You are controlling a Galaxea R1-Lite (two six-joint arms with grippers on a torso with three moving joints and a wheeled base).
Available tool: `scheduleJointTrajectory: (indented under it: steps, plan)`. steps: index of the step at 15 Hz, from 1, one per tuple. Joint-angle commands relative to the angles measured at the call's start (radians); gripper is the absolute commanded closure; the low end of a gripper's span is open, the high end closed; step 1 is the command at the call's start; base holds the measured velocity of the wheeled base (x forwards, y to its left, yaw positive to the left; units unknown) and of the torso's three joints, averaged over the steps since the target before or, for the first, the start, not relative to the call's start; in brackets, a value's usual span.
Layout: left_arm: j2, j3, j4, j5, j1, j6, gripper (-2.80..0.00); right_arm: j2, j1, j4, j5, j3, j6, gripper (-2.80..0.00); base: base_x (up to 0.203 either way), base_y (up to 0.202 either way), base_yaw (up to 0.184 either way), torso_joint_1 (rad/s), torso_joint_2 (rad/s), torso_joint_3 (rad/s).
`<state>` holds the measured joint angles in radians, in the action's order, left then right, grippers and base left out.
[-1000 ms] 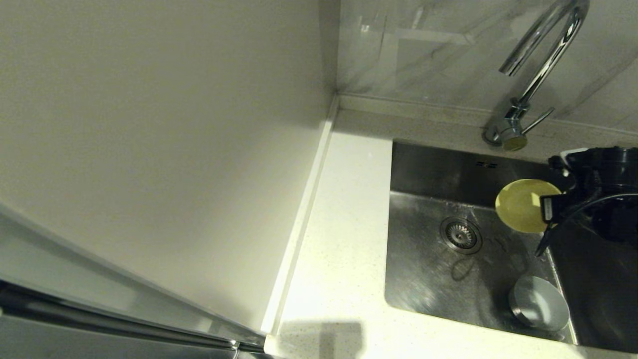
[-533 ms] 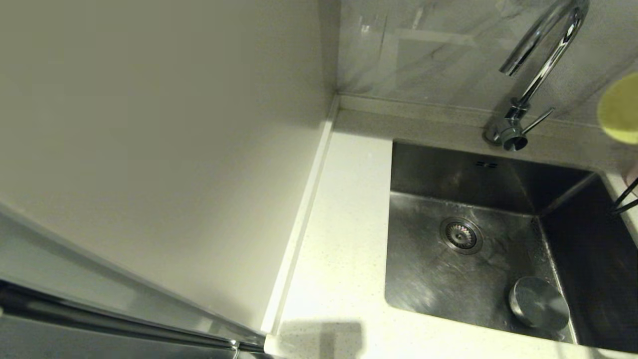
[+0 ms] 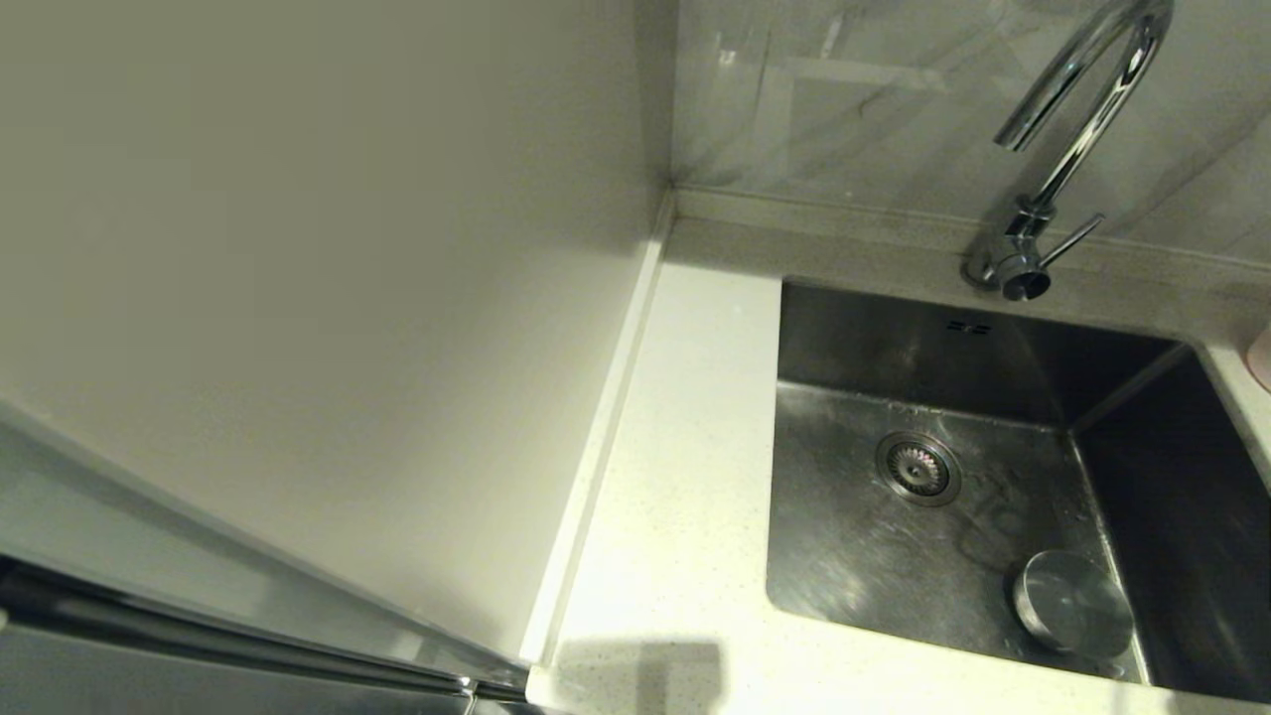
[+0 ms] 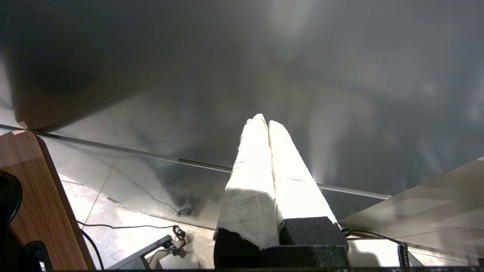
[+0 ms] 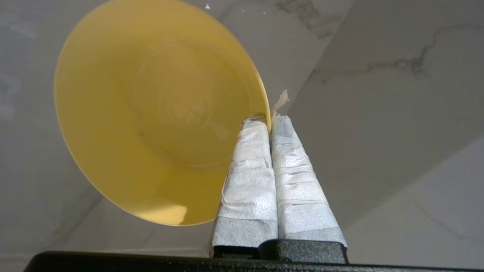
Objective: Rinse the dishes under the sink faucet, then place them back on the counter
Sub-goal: Put a bowl back to the table from the sink
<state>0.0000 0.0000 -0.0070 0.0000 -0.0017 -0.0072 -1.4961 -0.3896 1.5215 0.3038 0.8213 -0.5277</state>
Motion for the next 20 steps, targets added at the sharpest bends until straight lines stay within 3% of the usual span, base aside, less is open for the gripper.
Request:
scheduleJointTrajectory:
  steps: [1,3,5,9,11,13,16,18,20]
  plan:
    - [0.000,0.003,-0.001,0.000,0.000,0.000,0.00,-0.005,0.000,0.009,0.001,-0.008,-0.002,0.00,0.000,0.000,0.000,0.000,0.00,0.000]
    - [0.000,0.003,-0.001,0.000,0.000,0.000,0.00,-0.013,-0.001,0.007,0.006,-0.009,0.005,0.00,0.000,0.000,0.000,0.000,0.00,0.000]
    - [0.000,0.003,-0.001,0.000,0.000,0.000,0.00,-0.010,-0.024,-0.182,0.012,0.008,0.026,0.00,0.000,0.000,0.000,0.000,0.00,0.000]
    - [0.000,0.003,-0.001,0.000,0.000,0.000,0.00,0.018,-0.143,-1.113,0.031,0.179,0.130,0.00,0.000,0.000,0.000,0.000,0.00,0.000]
    - [0.000,0.003,-0.001,0.000,0.000,0.000,0.00,0.001,-0.191,-1.608,0.034,0.358,0.285,0.00,0.000,0.000,0.000,0.000,0.00,0.000]
    - [0.000,0.003,-0.001,0.000,0.000,0.000,0.00,-0.055,-0.264,-1.937,0.033,0.520,0.491,0.00,0.000,0.000,0.000,0.000,0.00,0.000]
    - [0.000,0.002,-0.001,0.000,0.000,0.000,0.00,-0.095,-0.375,-2.039,-0.016,0.495,0.548,0.00,0.000,0.000,0.000,0.000,0.00,0.000]
    - [0.000,0.003,-0.001,0.000,0.000,0.000,0.00,-0.102,-0.417,-2.165,-0.096,0.478,0.561,0.00,0.000,0.000,0.000,0.000,0.00,0.000]
    - [0.000,0.003,-0.001,0.000,0.000,0.000,0.00,-0.139,-0.424,-2.185,-0.123,0.481,0.614,0.00,0.000,0.000,0.000,0.000,0.00,0.000]
